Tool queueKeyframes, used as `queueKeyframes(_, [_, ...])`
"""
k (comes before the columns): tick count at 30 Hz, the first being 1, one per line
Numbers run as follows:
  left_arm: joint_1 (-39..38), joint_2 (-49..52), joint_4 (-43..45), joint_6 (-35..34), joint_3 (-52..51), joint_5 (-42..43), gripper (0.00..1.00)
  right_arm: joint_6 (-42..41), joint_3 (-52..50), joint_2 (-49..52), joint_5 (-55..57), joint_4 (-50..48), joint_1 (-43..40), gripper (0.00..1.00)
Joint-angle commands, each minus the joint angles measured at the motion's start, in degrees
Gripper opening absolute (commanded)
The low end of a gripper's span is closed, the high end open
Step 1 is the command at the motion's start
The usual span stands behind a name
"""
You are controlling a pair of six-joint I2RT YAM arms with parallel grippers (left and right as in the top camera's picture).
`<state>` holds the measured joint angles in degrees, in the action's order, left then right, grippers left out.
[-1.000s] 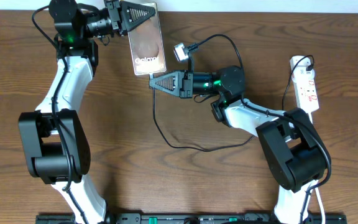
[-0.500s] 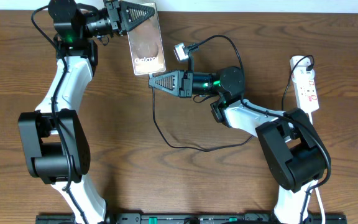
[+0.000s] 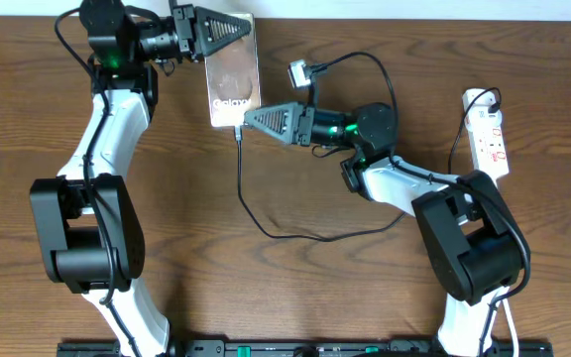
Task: Plug charger to phone and switch on socket
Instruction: 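Push the plug up into the phone's port with the right gripper, then open the right gripper and withdraw it toward the power strip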
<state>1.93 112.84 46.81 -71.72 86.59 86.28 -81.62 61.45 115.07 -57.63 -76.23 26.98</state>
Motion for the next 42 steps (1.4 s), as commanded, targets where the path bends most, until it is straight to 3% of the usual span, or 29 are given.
queueKeyframes(1, [-0.07, -0.55, 0.46, 0.37, 0.35, 1.97, 0.07, 0.74, 0.74, 0.17, 0.5, -0.37, -0.15, 0.99])
queueKeyframes(11, [0.96, -0.55, 0.44, 0.55, 0.35, 2.91, 0.08, 1.51, 0.74, 0.17, -0.74, -0.31, -0.94, 0.99])
queueKeyframes(19, [6.49, -0.55, 0.42, -1.7, 0.35, 3.74, 0.07, 0.9, 0.72, 0.17, -1.57, 2.19, -4.79, 0.99])
queueKeyframes(23, [8.57, -0.55, 0.42, -2.89, 0.35, 3.74, 0.07, 4.72, 0.74, 0.17, -2.91, 11.89, -6.08, 0.99])
queueKeyframes(30, [9.64, -0.55, 0.42, -2.93, 0.35, 3.72, 0.07, 18.45, 0.74, 0.07, 0.26, 35.87, -6.99, 0.99])
queueKeyframes(36, [9.62, -0.55, 0.42, -1.75, 0.07, 3.69, 0.07, 24.98, 0.76, -0.44, 1.95, 45.79, -8.13, 0.99])
queueKeyframes(42, [9.62, -0.48, 0.37, -0.98, -2.49, 3.67, 0.07, 35.58, 0.9, -3.74, 10.01, 63.65, -9.38, 0.99])
